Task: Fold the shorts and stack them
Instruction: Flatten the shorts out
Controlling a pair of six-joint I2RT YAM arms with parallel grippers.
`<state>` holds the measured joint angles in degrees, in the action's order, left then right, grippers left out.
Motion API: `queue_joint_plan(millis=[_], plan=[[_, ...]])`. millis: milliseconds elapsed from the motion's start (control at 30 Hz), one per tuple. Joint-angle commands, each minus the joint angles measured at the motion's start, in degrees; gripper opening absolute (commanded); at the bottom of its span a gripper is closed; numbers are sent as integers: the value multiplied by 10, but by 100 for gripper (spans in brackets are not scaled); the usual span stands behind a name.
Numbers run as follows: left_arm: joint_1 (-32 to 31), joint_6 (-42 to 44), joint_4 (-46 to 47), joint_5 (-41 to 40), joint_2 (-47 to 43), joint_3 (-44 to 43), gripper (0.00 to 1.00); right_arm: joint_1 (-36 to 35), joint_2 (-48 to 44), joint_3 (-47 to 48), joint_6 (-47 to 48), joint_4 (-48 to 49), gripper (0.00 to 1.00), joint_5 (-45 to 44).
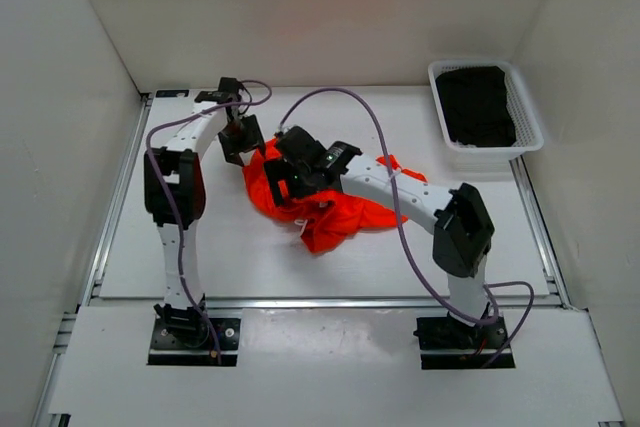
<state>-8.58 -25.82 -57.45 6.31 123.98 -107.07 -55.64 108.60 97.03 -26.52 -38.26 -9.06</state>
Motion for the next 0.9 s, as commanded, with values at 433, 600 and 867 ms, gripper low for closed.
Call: queue_joint_plan(millis=[433, 600, 867], plan=[[-5, -5, -43, -16, 31, -66, 10, 60, 89, 96, 15, 7, 0, -9], [8, 8, -43, 0, -23, -100, 10, 154, -42, 30, 61, 13, 0, -29], [39, -18, -68, 114, -65, -332, 10, 301, -73, 236, 196, -32, 0, -14]])
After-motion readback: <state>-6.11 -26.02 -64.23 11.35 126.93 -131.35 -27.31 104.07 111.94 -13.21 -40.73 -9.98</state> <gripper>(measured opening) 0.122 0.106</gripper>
